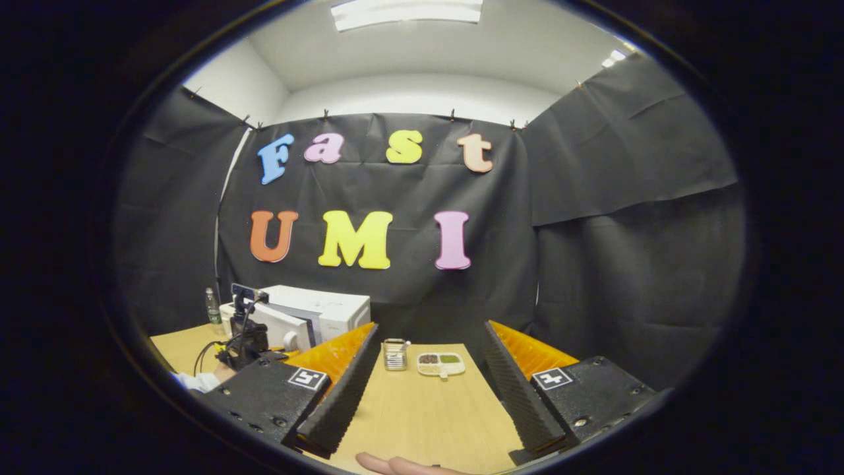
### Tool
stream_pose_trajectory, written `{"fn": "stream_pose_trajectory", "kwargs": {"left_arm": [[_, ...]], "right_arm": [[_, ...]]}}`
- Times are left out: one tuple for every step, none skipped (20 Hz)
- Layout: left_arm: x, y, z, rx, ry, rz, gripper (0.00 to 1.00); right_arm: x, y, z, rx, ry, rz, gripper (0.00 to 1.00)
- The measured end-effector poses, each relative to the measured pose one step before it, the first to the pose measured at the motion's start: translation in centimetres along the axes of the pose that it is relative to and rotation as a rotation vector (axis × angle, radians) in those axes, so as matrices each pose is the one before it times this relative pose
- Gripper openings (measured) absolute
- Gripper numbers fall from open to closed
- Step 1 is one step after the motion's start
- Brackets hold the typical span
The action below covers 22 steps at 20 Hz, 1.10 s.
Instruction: Open the microwave oven with the left hand, put the food in, and close the microwave oven.
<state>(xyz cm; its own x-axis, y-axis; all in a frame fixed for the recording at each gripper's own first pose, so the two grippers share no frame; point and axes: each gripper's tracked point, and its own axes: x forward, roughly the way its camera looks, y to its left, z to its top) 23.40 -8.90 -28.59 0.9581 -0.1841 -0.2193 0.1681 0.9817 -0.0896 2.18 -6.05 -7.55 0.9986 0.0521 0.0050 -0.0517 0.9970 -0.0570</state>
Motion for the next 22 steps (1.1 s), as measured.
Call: {"fn": "stream_pose_trajectory", "kwargs": {"left_arm": [[-0.879, 0.179, -0.082, 0.01330, -0.00388, -0.00895, 0.11], [-0.960, 0.244, -0.123, 0.01209, -0.00204, -0.00843, 0.11], [-0.928, 0.289, -0.336, 0.00298, 0.00273, -0.00927, 0.11], [-0.972, 0.283, -0.212, -0.00447, 0.00055, -0.01203, 0.11], [-1.217, 0.324, -0.275, -0.00319, 0.00337, -0.01031, 0.14], [-1.218, 0.328, -0.096, 0.00714, -0.00623, -0.00980, 0.14], [-1.353, 0.516, -0.254, 0.01205, 0.00099, -0.00739, 0.14], [-1.414, 0.692, -0.099, 0.01451, -0.01597, -0.00195, 0.14], [-1.551, 0.672, -0.448, 0.01415, 0.00225, -0.00426, 0.14], [-1.440, 0.823, -0.651, 0.01610, 0.00781, 0.00077, 0.19], [-1.468, 1.035, -0.639, 0.01129, 0.01373, 0.00288, 0.11], [-1.301, 1.285, -0.814, 0.01229, 0.00934, 0.02216, 0.28], [-2.101, 1.877, -0.395, 0.01797, -0.00350, 0.04134, 0.33], [-1.761, 2.037, -0.248, 0.00382, -0.01541, 0.04787, 0.57], [-1.288, 1.283, -0.534, -0.00745, -0.00218, 0.02482, 0.81], [-1.381, 1.316, -0.131, -0.01240, -0.01248, 0.02386, 0.91], [-1.364, 1.492, 0.224, -0.01731, -0.01504, 0.02910, 0.94], [-1.204, 1.193, 0.250, -0.01939, -0.00829, 0.02183, 0.95], [-1.128, 1.280, 0.056, -0.01342, -0.00472, 0.02811, 0.95], [-0.990, 1.081, 0.308, -0.00513, -0.00256, 0.02611, 0.87], [-1.050, 1.066, 0.217, 0.00006, -0.00102, 0.02726, 0.95], [-0.813, 1.013, 0.582, 0.00276, -0.01241, 0.02648, 0.95]], "right_arm": [[-0.213, 0.061, -0.063, 0.00034, 0.00074, 0.00023, 0.98], [-0.230, 0.180, -0.002, -0.00241, 0.00129, 0.00156, 0.98], [-0.233, 0.093, -0.137, -0.00121, 0.00039, 0.00016, 0.98], [-0.196, 0.124, -0.029, -0.00089, 0.00125, 0.00215, 0.98], [-0.242, 0.281, -0.075, 0.00037, 0.00050, 0.00445, 0.98], [-0.209, 0.319, 0.011, 0.00236, 0.00019, 0.00487, 0.98], [-0.225, 0.302, 0.019, 0.00294, -0.00035, 0.00525, 0.98], [-0.163, 0.277, 0.060, 0.00314, -0.00043, 0.00506, 0.98], [-0.226, 0.294, -0.053, 0.00147, -0.00222, 0.00784, 0.98], [-0.138, 0.309, 0.068, -0.00105, -0.00134, 0.00423, 0.98], [-0.139, 0.228, -0.109, -0.00330, 0.00106, 0.00292, 0.98], [-0.077, 0.403, -0.001, -0.00313, 0.00088, 0.00617, 0.98], [-0.175, 0.478, -0.139, -0.00004, 0.00063, 0.00542, 0.98], [-0.068, 0.454, -0.041, 0.00133, 0.00004, 0.00681, 0.98], [-0.007, 0.453, -0.151, 0.00036, 0.00122, 0.00652, 0.98], [0.037, 0.475, -0.141, 0.00051, 0.00414, 0.00449, 0.98], [0.125, 0.544, -0.297, -0.00016, 0.00784, 0.00616, 0.98], [0.102, 0.686, -0.228, 0.00040, 0.00971, 0.00961, 0.98], [0.083, 0.773, -0.210, 0.00206, 0.01108, 0.01116, 0.98], [0.046, 0.774, -0.110, 0.00154, 0.01185, 0.01325, 0.98], [-0.001, 0.739, -0.105, -0.00004, 0.00733, 0.01451, 0.98], [-0.018, 0.569, 0.108, -0.00311, 0.00189, 0.00979, 0.98]]}}
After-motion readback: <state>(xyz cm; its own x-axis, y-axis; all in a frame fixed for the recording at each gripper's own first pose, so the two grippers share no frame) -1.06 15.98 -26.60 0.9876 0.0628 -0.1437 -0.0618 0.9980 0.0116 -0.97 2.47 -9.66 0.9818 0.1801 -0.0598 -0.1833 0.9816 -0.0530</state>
